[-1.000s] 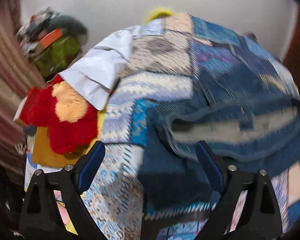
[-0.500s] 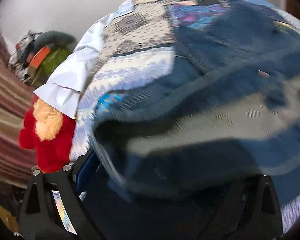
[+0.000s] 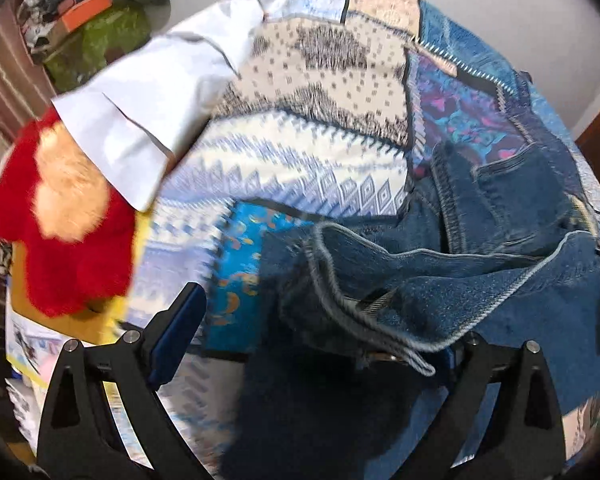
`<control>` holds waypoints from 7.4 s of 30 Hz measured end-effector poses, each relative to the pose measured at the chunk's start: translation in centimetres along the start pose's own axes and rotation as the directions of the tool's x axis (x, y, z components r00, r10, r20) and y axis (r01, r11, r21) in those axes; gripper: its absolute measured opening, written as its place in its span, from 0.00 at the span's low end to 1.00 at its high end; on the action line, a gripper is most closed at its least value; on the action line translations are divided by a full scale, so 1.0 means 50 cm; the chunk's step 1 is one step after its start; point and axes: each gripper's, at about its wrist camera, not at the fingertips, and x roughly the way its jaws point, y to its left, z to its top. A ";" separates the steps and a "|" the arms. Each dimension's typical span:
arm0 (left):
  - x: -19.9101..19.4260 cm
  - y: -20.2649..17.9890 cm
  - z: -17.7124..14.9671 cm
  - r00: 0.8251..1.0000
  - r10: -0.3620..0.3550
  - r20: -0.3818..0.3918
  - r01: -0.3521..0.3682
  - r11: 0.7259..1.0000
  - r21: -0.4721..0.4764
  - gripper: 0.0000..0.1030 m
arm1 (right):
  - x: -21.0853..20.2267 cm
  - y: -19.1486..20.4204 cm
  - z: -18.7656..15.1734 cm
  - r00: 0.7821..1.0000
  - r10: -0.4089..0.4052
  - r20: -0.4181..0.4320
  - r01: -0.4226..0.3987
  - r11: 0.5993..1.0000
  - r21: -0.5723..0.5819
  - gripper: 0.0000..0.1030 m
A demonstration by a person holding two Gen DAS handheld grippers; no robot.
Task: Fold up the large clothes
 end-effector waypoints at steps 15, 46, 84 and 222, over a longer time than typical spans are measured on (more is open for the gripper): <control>-0.122 -0.051 -0.049 0.996 -0.009 0.085 0.003 0.997 0.078 0.97 | -0.114 0.123 -0.070 0.997 0.028 0.074 -0.023 0.997 -0.080 0.14; 0.000 -0.025 -0.237 0.996 0.072 0.044 -0.077 0.986 0.146 1.00 | -0.087 0.041 -0.299 0.977 -0.212 0.031 0.212 0.933 -0.291 0.14; -0.014 0.010 -0.362 0.911 -0.404 0.081 0.397 0.809 -0.433 1.00 | -0.022 0.125 -0.270 0.998 -0.053 -0.033 0.049 0.993 -0.111 0.31; 0.003 -0.334 -0.211 0.875 -0.473 -0.106 0.464 0.880 -0.100 1.00 | -0.032 -0.111 -0.247 0.927 0.318 -0.198 -0.277 0.938 0.208 1.00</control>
